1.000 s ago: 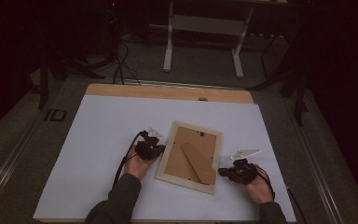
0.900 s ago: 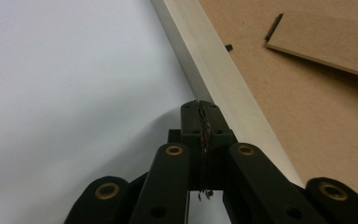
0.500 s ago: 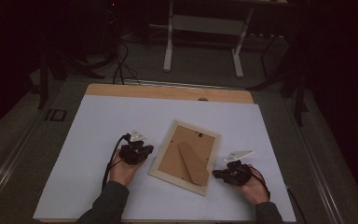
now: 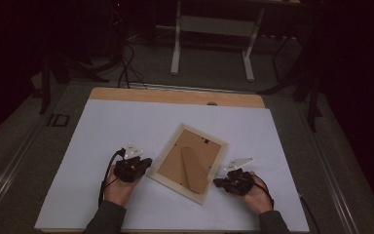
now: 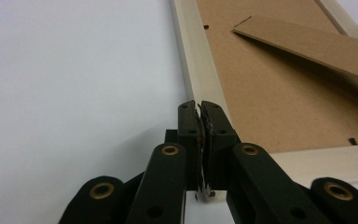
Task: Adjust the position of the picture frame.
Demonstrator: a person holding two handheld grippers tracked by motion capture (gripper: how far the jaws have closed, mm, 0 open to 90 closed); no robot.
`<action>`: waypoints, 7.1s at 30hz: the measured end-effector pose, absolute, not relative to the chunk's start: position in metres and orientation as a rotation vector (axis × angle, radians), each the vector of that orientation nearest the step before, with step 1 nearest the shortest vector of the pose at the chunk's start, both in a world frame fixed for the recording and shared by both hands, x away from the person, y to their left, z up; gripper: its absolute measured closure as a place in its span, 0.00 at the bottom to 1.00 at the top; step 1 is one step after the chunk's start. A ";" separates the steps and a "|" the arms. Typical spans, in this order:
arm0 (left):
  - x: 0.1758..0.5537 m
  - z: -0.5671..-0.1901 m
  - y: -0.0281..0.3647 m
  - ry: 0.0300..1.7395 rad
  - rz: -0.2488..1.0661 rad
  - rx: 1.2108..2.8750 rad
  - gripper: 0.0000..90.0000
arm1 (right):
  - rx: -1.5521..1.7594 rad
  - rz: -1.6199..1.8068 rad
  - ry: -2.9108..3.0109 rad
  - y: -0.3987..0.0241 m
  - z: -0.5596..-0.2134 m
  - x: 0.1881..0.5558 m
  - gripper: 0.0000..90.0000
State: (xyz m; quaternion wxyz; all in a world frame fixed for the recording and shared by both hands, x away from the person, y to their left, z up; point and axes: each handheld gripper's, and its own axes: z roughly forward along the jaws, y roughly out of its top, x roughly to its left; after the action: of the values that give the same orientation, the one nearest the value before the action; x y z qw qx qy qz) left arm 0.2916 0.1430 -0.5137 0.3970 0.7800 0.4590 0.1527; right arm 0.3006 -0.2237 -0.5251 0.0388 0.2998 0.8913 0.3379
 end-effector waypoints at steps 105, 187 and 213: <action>0.275 -0.534 0.139 1.239 0.354 2.058 1.00 | 1.324 0.944 2.360 -0.231 -0.525 0.413 1.00; 0.292 -0.533 0.130 1.296 0.383 2.044 1.00 | 1.365 1.086 2.379 -0.256 -0.531 0.341 1.00; 0.322 -0.536 0.136 1.351 0.360 1.961 1.00 | 1.370 1.087 2.398 -0.253 -0.530 0.338 1.00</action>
State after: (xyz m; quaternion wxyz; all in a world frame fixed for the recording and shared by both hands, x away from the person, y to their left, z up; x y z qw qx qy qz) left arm 0.3218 0.1361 -0.5363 0.3585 0.7600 0.5238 0.1394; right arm 0.3375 -0.2528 -0.5305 0.0866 0.4598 0.8049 0.3650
